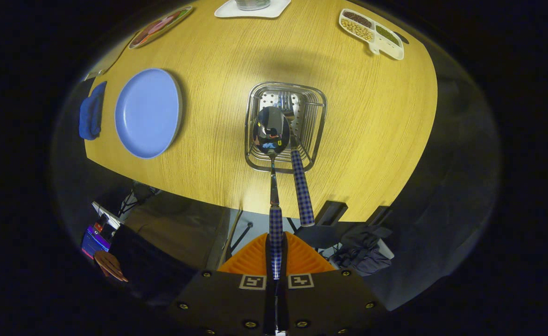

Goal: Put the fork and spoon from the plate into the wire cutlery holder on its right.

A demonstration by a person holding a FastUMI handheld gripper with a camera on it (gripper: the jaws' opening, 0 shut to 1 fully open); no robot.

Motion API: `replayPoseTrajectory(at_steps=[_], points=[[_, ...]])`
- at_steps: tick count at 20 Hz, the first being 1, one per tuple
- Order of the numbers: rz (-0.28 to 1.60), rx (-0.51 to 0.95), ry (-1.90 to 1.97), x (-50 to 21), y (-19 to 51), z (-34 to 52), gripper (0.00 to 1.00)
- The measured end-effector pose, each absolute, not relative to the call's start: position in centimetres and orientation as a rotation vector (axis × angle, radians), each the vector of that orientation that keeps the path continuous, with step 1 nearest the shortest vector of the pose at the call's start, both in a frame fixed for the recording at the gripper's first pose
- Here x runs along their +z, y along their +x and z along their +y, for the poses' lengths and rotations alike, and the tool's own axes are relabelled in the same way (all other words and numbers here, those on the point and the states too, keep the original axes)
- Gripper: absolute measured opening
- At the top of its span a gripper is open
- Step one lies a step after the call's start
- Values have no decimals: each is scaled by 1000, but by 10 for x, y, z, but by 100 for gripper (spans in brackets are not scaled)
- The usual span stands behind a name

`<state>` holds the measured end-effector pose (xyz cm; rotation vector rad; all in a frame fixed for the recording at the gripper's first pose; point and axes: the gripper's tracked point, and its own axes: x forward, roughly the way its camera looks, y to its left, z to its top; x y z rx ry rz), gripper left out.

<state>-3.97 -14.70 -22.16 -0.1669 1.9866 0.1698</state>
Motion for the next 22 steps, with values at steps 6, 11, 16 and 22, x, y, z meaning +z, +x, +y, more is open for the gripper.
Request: replayPoseTrajectory(at_steps=[6,11,16,22], points=[[2086,166,-249,-235,-26,-145,3],[2113,155,-291,-242,-8,-147,3],[2103,181,-315,-248,2,-146,8],[1951,168,-361,-237,14,-153,18]])
